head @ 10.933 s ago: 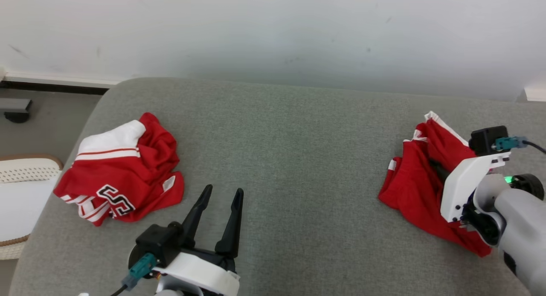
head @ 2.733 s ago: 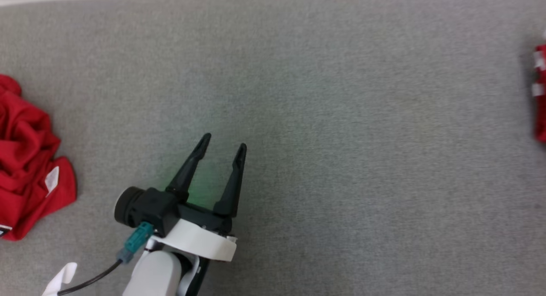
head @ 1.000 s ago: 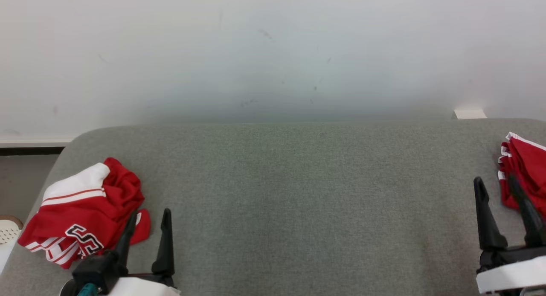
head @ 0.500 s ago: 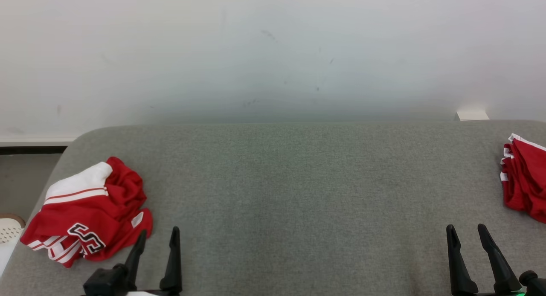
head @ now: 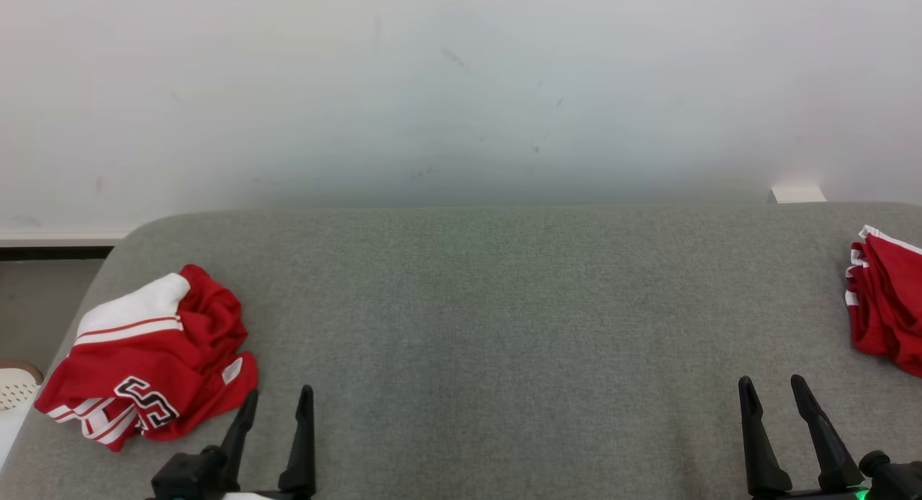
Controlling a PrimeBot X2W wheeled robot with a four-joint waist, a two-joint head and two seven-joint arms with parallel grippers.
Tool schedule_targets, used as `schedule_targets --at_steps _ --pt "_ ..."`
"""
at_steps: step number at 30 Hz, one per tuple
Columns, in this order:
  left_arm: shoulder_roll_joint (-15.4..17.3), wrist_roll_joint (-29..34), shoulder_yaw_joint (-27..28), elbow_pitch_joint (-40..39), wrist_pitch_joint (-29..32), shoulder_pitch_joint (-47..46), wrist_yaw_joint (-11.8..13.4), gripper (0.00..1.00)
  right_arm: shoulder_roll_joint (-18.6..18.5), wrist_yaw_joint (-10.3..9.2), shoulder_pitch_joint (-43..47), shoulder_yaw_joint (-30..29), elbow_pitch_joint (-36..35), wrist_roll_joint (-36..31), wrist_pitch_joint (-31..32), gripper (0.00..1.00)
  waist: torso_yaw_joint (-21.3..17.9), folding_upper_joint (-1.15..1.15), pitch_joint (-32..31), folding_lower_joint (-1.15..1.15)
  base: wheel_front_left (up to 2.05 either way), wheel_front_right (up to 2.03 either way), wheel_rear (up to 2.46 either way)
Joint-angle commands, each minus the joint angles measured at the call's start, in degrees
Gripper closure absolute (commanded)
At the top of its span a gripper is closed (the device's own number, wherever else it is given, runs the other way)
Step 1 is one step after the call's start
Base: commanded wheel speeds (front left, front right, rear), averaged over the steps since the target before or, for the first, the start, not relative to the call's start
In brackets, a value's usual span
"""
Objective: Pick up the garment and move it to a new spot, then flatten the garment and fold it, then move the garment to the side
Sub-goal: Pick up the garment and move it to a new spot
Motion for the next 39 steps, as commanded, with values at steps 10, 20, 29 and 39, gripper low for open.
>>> schedule_targets --at_steps 10,20,29,39 --pt "0.16 0.40 -0.19 0.07 -0.02 -0.65 0.23 0.00 -0.49 -0.12 -0.75 -0.02 0.89 -0.02 -0.16 0.00 0.66 0.00 -0.10 0.00 0.00 0.00 0.00" --pt "0.17 1.37 1.10 0.93 -0.02 -2.17 0.85 0.00 0.33 -0.12 -1.35 0.95 1.58 0.47 -0.07 0.00 6.48 0.00 0.44 0.00 0.00 0.00 0.00" --pt "0.17 2.28 1.78 1.88 -0.02 -3.36 1.11 0.00 0.92 -0.12 -2.39 2.32 2.24 1.26 -0.07 0.00 14.75 0.00 0.87 0.00 0.00 0.00 0.00" --pt "0.16 2.03 2.59 2.88 -0.02 -3.73 1.34 0.00 0.74 -0.12 -3.13 3.99 2.81 1.02 -0.07 0.00 23.57 0.00 1.14 0.00 0.00 0.00 0.00"
